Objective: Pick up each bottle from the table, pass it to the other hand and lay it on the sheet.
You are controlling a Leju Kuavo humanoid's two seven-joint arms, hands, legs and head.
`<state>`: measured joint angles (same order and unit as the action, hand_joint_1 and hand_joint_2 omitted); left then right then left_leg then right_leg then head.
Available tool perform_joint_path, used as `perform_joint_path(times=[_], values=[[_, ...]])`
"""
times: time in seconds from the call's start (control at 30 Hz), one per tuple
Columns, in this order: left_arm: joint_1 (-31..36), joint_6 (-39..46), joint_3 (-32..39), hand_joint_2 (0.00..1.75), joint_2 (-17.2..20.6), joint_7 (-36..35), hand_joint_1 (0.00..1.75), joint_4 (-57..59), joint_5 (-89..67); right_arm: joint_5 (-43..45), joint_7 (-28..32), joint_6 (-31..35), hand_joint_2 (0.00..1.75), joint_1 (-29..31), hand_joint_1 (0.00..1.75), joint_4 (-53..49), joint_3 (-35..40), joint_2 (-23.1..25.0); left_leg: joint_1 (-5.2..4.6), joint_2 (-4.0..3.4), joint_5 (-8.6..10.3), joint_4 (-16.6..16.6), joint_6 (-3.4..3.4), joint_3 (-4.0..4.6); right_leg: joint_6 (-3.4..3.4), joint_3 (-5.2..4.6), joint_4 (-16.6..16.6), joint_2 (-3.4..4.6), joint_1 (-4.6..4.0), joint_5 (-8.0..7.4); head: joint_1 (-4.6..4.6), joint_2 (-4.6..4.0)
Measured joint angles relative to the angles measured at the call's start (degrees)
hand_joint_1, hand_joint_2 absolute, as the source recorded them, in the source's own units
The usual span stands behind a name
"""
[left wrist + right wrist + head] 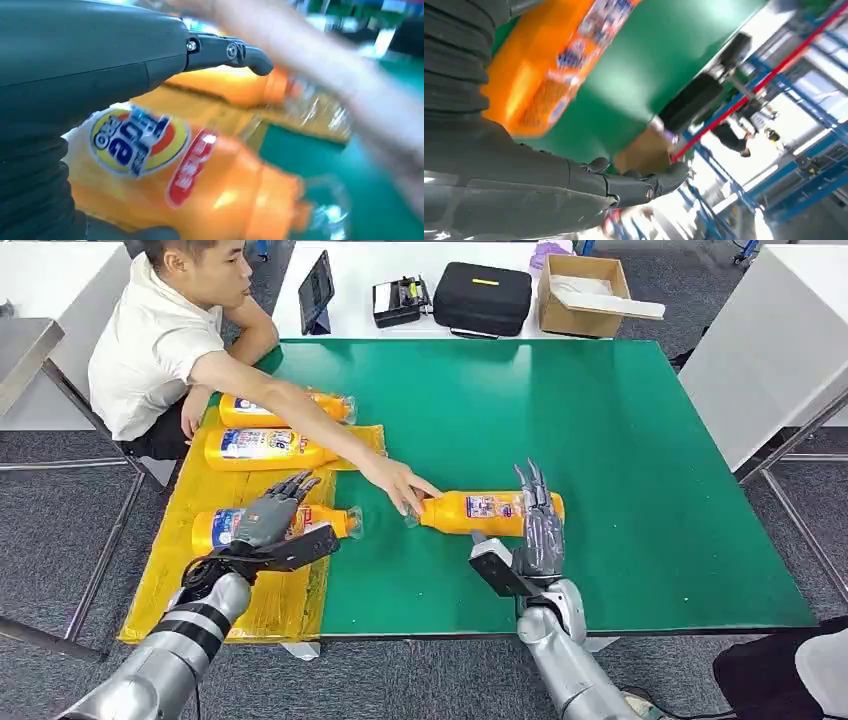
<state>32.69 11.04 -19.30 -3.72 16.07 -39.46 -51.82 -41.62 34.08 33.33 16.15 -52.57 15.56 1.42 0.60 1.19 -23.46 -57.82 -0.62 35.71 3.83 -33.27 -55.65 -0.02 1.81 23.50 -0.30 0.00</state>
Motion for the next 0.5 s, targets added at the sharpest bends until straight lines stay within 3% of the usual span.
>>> perform_joint_path(times=[0.2, 0.33, 0.5], values=[[-3.12, 1.29, -4.18, 1.75, 0.48, -2.04, 0.0, -9.47, 1.94, -13.35, -9.98, -1.37, 1.75, 2.69, 0.0, 1.13, 0.37, -1.86, 0.0, 0.0, 0.01, 0.0, 0.0, 0.06, 0.0, -0.04, 0.0, 0.01, 0.0, -0.01, 0.02, 0.0], [-5.17, 0.28, -5.07, 1.75, 0.61, -1.14, 0.0, -14.66, 6.41, -15.82, -16.88, -10.58, 1.75, 5.19, 0.0, 4.02, 0.98, -3.52, 0.0, 0.0, 0.01, 0.0, -0.01, 0.06, 0.01, -0.04, 0.0, 0.0, 0.0, -0.01, 0.02, 0.0], [-10.68, 0.0, -6.41, 1.75, 1.11, 0.59, 0.0, -24.26, 10.65, -15.82, -18.74, -14.19, 1.75, 6.94, 0.0, 8.37, 0.98, -5.47, -0.01, 0.01, -0.02, -0.01, -0.01, 0.11, 0.02, -0.06, 0.0, -0.01, 0.0, 0.0, 0.02, 0.0]])
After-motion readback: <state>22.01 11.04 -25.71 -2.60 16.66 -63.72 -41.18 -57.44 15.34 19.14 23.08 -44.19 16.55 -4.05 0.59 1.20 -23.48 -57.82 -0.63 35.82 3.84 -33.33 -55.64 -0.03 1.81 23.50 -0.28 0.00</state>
